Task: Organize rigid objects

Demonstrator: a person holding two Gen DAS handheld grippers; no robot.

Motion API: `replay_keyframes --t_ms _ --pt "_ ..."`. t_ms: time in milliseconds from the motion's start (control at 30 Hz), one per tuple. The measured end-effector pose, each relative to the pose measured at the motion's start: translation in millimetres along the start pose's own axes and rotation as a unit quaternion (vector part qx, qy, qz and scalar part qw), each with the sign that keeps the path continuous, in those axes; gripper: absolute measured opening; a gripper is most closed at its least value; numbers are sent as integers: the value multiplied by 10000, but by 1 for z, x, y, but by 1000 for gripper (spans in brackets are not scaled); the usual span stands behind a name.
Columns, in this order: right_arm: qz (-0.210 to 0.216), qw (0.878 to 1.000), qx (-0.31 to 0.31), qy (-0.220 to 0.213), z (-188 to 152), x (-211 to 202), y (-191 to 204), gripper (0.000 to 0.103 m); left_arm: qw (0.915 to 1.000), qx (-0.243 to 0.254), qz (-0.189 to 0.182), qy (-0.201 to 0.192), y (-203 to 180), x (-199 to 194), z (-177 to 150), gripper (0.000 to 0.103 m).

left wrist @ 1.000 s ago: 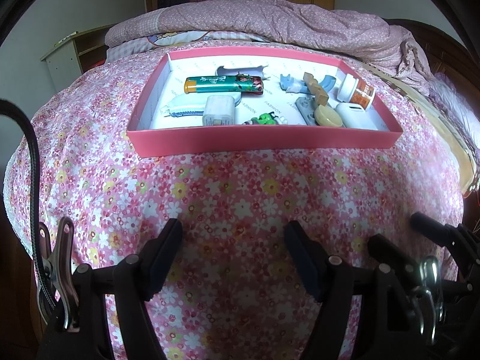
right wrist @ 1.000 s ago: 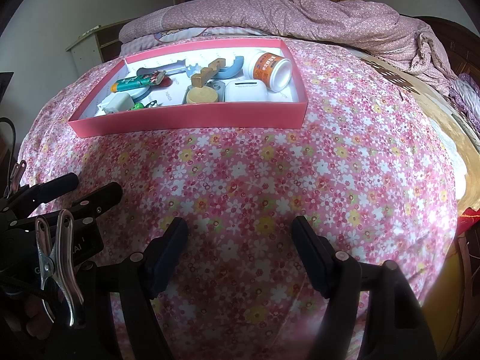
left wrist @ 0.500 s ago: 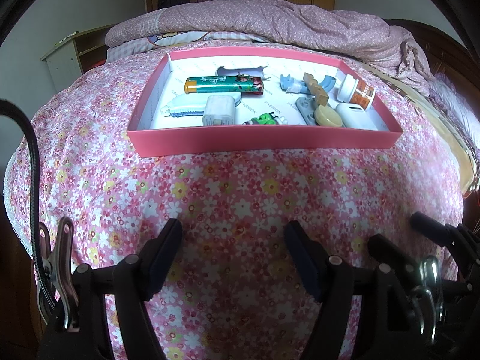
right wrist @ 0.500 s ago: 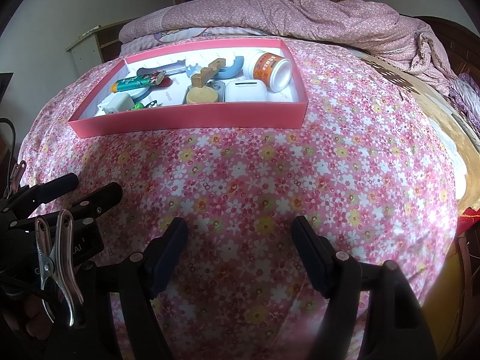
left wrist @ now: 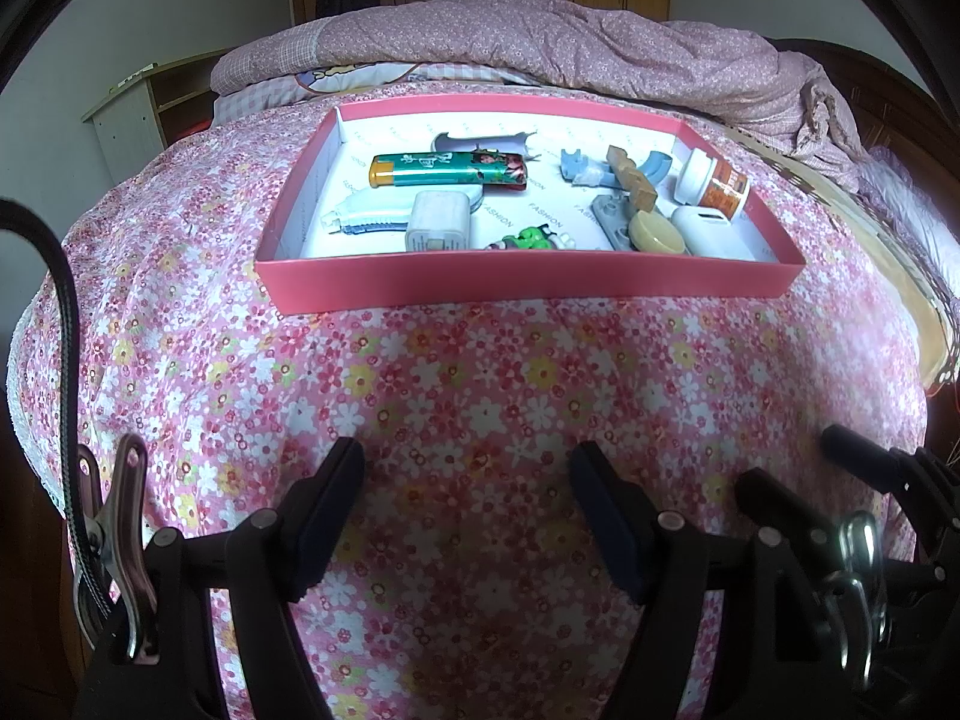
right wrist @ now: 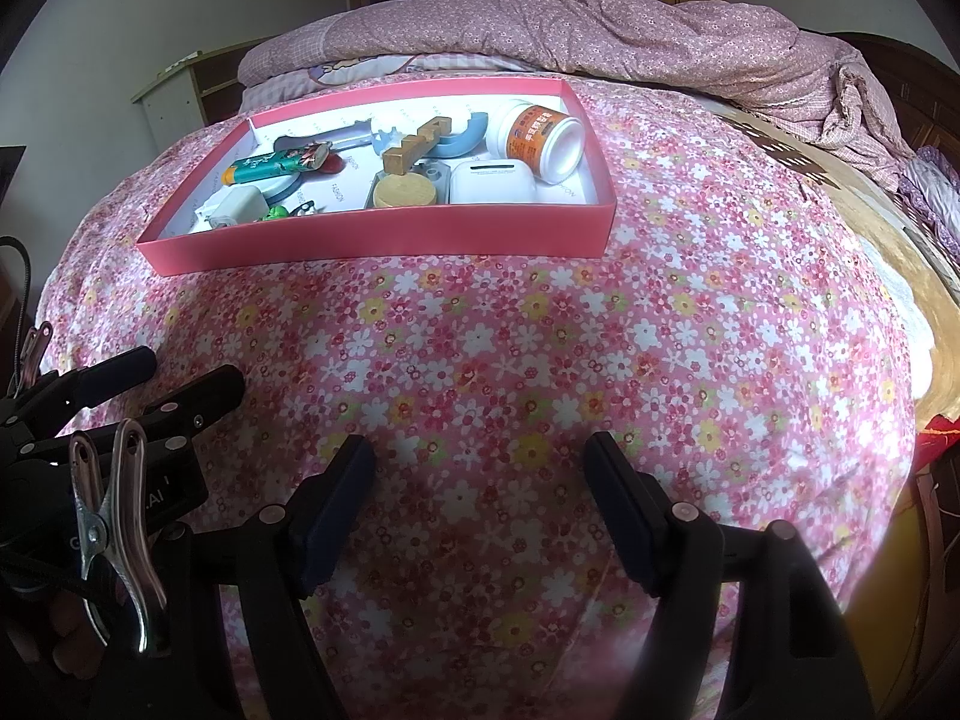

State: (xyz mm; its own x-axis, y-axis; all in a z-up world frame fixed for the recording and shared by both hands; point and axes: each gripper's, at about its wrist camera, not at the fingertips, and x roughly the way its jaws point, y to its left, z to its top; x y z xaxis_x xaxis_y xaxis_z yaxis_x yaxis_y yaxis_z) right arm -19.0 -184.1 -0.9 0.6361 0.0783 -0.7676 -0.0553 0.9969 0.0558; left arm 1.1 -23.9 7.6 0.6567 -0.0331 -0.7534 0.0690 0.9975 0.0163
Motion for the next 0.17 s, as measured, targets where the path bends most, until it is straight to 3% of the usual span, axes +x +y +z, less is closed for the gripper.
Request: replay_keyframes --t_ms 167 --pt "5 10000 7 -1 1 0 0 74 10000 6 4 7 0 0 -1 77"
